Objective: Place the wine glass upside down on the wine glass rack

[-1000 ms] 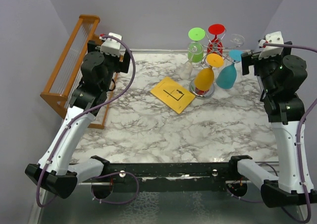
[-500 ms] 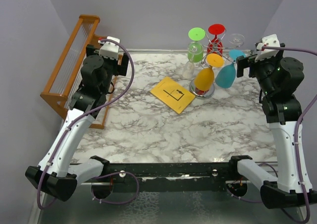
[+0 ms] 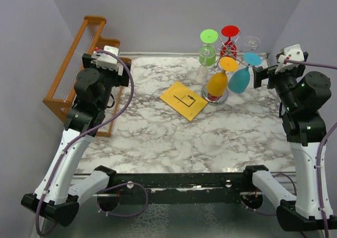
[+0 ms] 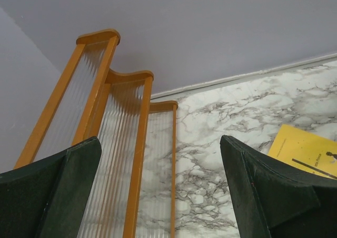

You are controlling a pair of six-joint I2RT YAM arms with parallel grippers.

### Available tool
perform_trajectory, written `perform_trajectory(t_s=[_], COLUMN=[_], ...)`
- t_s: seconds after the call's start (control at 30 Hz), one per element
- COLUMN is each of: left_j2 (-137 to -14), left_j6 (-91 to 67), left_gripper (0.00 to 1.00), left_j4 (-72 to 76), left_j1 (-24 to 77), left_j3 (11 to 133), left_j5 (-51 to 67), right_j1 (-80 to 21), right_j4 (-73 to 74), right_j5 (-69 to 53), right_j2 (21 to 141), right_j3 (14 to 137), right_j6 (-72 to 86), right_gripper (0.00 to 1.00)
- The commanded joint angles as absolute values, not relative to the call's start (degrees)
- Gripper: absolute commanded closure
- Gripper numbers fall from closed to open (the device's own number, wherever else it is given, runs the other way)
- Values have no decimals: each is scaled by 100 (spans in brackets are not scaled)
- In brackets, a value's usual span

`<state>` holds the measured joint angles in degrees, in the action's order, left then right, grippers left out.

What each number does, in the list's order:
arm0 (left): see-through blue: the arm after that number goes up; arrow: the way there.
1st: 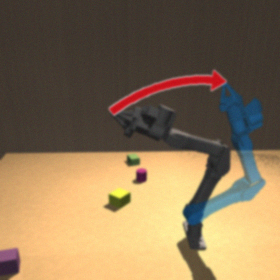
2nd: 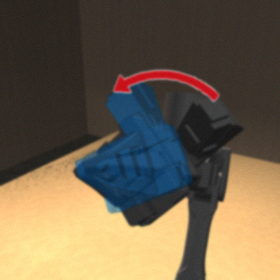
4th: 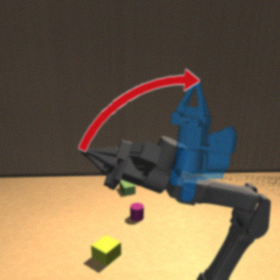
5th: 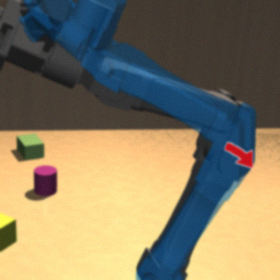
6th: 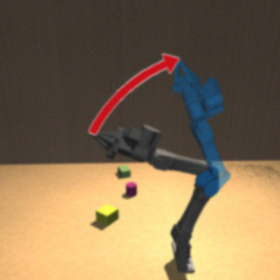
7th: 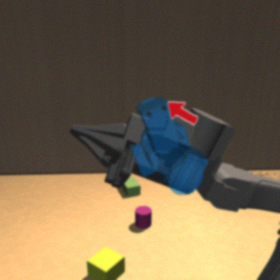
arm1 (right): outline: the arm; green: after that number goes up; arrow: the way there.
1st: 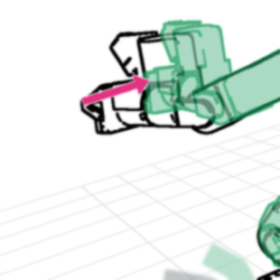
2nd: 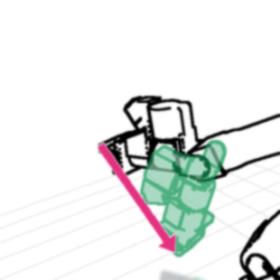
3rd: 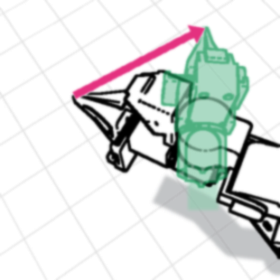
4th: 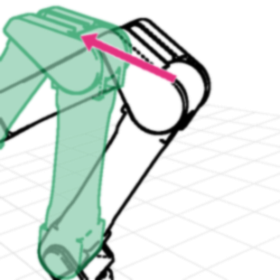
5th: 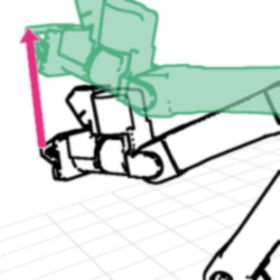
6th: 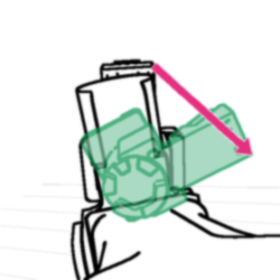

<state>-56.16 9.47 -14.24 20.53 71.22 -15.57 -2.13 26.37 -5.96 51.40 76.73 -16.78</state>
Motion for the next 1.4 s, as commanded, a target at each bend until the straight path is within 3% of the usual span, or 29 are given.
perform_trajectory(t_s=[0.0,1.37], left_j2=[-5389,-5206], left_j6=[719,188], left_gripper=[1,1], left_j4=[-1494,-2183], left_j1=[1814,1281], left_j3=[6972,7214], left_j5=[-1119,-565], right_j1=[-175,686], right_j4=[2694,2993], right_j5=[-732,-1348], right_j2=[4802,4422], right_j3=[7454,6870], right_j6=[-1683,-1229], right_gripper=[1,0])
